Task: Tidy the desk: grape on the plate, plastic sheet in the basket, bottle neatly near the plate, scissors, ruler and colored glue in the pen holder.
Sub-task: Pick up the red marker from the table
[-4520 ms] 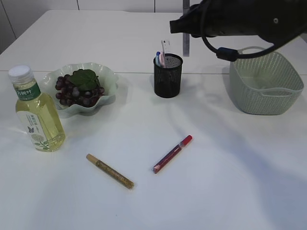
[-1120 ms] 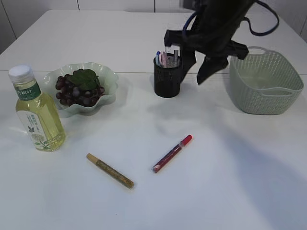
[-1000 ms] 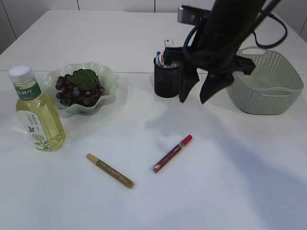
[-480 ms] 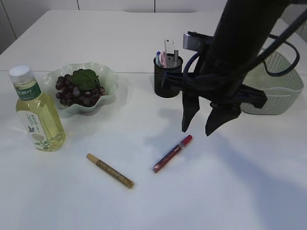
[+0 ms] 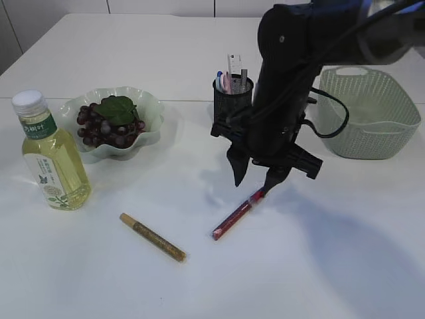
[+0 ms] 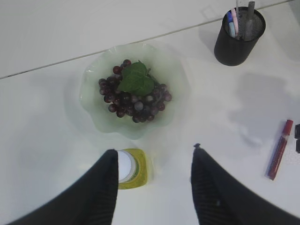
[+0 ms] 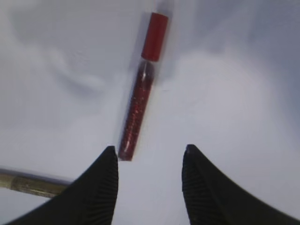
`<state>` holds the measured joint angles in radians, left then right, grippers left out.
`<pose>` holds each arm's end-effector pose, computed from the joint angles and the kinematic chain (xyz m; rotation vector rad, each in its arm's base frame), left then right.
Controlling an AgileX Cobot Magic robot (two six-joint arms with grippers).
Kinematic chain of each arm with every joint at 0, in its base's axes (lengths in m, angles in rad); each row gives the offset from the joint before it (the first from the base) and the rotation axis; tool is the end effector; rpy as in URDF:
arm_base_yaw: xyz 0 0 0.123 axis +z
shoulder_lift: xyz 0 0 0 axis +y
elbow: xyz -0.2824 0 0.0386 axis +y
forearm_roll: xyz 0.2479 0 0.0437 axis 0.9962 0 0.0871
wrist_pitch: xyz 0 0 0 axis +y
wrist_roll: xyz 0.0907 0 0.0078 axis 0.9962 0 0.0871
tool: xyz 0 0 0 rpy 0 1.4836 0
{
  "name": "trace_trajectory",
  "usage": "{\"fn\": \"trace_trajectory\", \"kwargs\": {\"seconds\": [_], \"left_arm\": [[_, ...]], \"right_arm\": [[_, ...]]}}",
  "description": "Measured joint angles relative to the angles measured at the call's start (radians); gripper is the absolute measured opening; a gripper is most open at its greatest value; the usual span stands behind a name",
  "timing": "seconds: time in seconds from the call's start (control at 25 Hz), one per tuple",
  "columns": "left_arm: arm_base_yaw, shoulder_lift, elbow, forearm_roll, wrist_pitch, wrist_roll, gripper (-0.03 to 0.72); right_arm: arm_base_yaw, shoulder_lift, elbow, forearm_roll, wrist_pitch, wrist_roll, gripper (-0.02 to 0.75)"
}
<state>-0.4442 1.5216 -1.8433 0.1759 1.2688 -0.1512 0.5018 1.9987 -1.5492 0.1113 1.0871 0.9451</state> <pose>0.2818 -0.1172 0.4590 0.3399 2.3867 -0.0460 0.3513 0.2030 0.2056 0.7526 3.0159 0.2436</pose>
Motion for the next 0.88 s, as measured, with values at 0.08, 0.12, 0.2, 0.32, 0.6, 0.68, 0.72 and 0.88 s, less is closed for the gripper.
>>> {"fn": "trace_trajectory", "kwargs": {"seconds": [0.08, 0.12, 0.2, 0.32, 0.6, 0.68, 0.72, 0.88], "left_arm": [[0.0, 0.0, 0.0, 0.0, 0.0, 0.0, 0.372], [0.0, 0.0, 0.0, 0.0, 0.0, 0.0, 0.372], [0.0, 0.0, 0.0, 0.0, 0.0, 0.0, 0.372], [0.0, 0.0, 0.0, 0.0, 0.0, 0.0, 0.372], [0.0, 0.0, 0.0, 0.0, 0.0, 0.02, 0.372], [0.0, 0.0, 0.0, 0.0, 0.0, 0.02, 0.372], [0.0, 0.0, 0.0, 0.0, 0.0, 0.02, 0.372], [0.0, 0.0, 0.0, 0.0, 0.0, 0.02, 0.372]], "right_arm": [[0.0, 0.046, -0.048, 0.0, -0.002, 0.024, 0.365], [0.0, 0.065, -0.068, 0.0, -0.002, 0.032, 0.365], [0.0, 0.115, -0.119, 0.0, 0.001, 0.041, 0.365], [0.0, 0.17, -0.172, 0.0, 0.031, 0.05, 0.365], [0.0, 0.25, -0.192, -0.002, 0.066, 0.058, 0.365], [0.0, 0.258, -0.194, -0.004, 0.07, 0.058, 0.365], [0.0, 0.262, -0.194, -0.004, 0.073, 0.058, 0.365], [0.0, 0.275, -0.194, -0.007, 0.075, 0.058, 0.365]]}}
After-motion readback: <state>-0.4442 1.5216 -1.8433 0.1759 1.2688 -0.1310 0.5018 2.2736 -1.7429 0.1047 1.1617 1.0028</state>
